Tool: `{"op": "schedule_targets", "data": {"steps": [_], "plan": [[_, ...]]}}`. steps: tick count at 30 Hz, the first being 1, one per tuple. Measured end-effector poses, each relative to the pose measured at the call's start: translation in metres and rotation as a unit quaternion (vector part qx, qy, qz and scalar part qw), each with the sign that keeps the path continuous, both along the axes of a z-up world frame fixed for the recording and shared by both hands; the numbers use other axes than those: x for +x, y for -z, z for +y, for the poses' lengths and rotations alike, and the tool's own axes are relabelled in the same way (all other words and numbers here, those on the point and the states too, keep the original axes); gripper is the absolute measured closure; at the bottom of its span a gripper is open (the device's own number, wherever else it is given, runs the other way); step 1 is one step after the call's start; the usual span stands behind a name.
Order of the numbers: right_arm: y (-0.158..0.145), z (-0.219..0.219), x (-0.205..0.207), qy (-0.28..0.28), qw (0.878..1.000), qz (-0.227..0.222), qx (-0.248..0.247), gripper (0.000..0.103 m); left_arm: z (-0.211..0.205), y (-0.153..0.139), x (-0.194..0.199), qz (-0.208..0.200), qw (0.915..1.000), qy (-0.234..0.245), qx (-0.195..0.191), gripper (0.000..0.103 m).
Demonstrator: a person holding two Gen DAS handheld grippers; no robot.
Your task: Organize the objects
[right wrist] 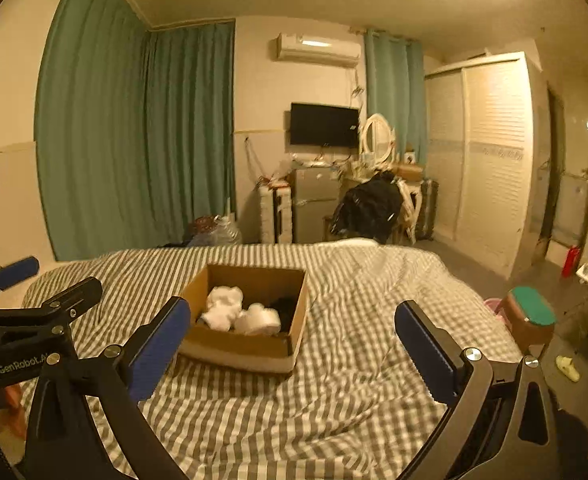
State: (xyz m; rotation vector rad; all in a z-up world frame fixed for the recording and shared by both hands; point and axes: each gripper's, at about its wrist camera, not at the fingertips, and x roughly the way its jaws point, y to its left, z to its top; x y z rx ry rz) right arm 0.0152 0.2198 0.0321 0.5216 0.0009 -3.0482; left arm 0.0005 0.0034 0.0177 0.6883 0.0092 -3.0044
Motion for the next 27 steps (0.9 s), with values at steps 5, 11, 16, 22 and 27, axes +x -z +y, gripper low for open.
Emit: {"op": "schedule_targets", "data": {"steps": [5, 11, 16, 22, 27], "plan": [[0.022, 0.006, -0.008, 0.009, 1.000, -0.021, -0.003, 0.001, -0.001, 0.022, 0.001, -0.017, 0.9998, -0.007, 0.005, 0.000], [0.031, 0.012, -0.008, 0.021, 1.000, -0.022, -0.001, 0.001, 0.002, 0.031, -0.001, -0.024, 0.9997, -0.003, 0.002, 0.000], [0.036, 0.013, -0.010, 0.026, 0.999, -0.030, -0.001, 0.001, 0.005, 0.030, -0.002, -0.028, 0.9996, 0.002, 0.001, 0.000], [0.038, 0.010, -0.010, 0.024, 0.999, -0.031, 0.005, 0.001, 0.007, 0.029, 0.000, -0.027, 0.9996, 0.006, -0.003, 0.000], [0.039, 0.006, -0.009, 0.022, 0.999, -0.032, 0.009, 0.001, 0.009, 0.029, 0.002, -0.028, 0.9996, 0.007, -0.005, 0.000]]}}
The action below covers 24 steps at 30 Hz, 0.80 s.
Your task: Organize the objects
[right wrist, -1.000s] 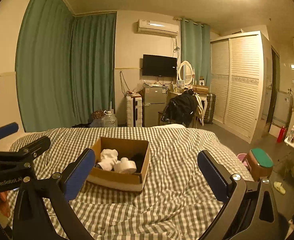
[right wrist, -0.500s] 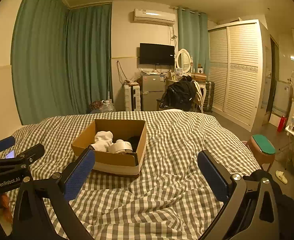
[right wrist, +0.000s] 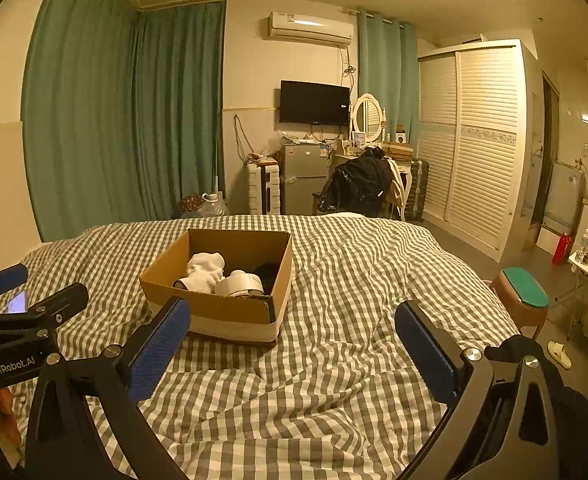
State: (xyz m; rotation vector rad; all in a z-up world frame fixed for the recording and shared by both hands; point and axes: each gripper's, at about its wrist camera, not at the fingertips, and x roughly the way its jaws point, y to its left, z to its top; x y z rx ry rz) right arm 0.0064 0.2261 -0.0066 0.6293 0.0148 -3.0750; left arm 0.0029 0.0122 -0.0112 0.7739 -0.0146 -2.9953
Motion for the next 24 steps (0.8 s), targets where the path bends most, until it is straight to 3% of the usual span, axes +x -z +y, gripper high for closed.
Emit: {"op": "schedule_targets", "data": {"steps": [24], "plan": [[0.0019, -0.0040, 0.0014, -0.002, 1.000, -0.006, 0.001, 0.001, 0.0060, 0.0012, 0.0027, -0.002, 0.9999, 0.008, -0.012, 0.000]]}}
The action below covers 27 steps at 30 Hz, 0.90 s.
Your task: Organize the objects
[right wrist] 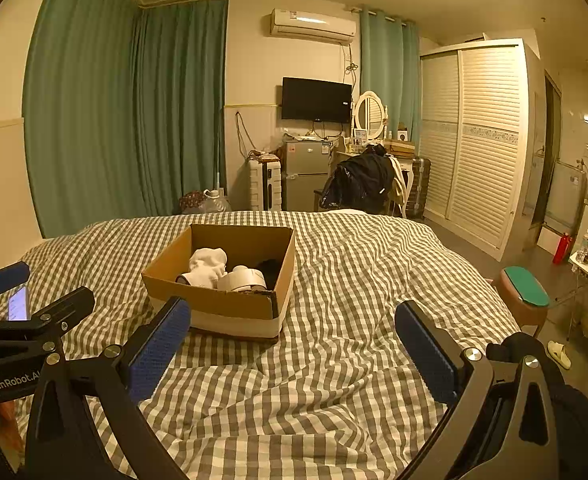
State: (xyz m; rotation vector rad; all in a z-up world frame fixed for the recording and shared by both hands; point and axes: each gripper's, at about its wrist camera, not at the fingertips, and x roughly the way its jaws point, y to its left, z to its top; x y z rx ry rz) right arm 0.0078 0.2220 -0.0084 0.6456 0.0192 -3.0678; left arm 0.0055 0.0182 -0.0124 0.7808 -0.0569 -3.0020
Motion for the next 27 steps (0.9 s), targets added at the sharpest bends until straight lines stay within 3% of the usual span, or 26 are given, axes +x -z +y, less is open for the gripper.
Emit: {"op": "schedule_targets", "data": {"steps": [27], "plan": [[0.0035, -0.0027, -0.0006, 0.003, 1.000, -0.006, -0.001, 0.001, 0.0040, -0.0030, 0.0041, 0.005, 0.9998, -0.003, -0.017, 0.000]]}}
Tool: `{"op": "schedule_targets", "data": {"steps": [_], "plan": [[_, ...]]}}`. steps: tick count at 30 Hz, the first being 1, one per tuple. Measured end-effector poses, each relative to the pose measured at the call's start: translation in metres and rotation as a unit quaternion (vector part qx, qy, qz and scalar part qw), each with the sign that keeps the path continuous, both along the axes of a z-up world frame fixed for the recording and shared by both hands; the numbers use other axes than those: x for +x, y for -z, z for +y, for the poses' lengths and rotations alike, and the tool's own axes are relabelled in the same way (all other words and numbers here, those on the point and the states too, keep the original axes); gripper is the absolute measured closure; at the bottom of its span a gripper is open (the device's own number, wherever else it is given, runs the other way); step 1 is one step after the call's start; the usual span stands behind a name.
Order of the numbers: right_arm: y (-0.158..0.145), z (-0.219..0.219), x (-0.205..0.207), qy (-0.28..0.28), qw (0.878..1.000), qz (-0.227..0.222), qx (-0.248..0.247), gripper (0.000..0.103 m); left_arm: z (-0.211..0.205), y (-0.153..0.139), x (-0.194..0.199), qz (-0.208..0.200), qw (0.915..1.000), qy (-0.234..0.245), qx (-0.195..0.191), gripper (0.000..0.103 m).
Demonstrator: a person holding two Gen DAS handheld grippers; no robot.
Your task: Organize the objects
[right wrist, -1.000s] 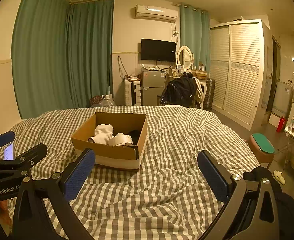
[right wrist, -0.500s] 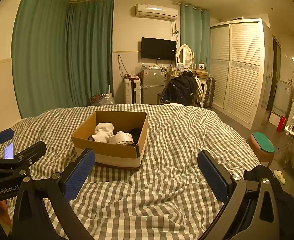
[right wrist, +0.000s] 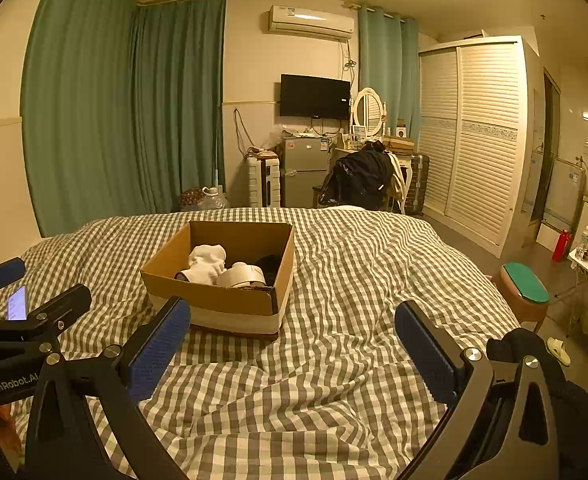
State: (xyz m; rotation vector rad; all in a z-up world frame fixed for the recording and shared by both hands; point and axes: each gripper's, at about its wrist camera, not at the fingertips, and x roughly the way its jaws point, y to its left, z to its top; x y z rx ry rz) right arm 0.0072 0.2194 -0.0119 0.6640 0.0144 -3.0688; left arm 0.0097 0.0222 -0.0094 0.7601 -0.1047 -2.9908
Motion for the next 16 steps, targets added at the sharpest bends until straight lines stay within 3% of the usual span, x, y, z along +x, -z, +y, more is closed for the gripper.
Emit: {"op": "schedule_targets", "data": {"steps": [16], "plan": [[0.0016, -0.0049, -0.0013, 0.003, 1.000, -0.008, -0.002, 0.001, 0.0004, -0.0005, -0.0018, 0.000, 1.0000, 0.003, -0.002, 0.000]]}}
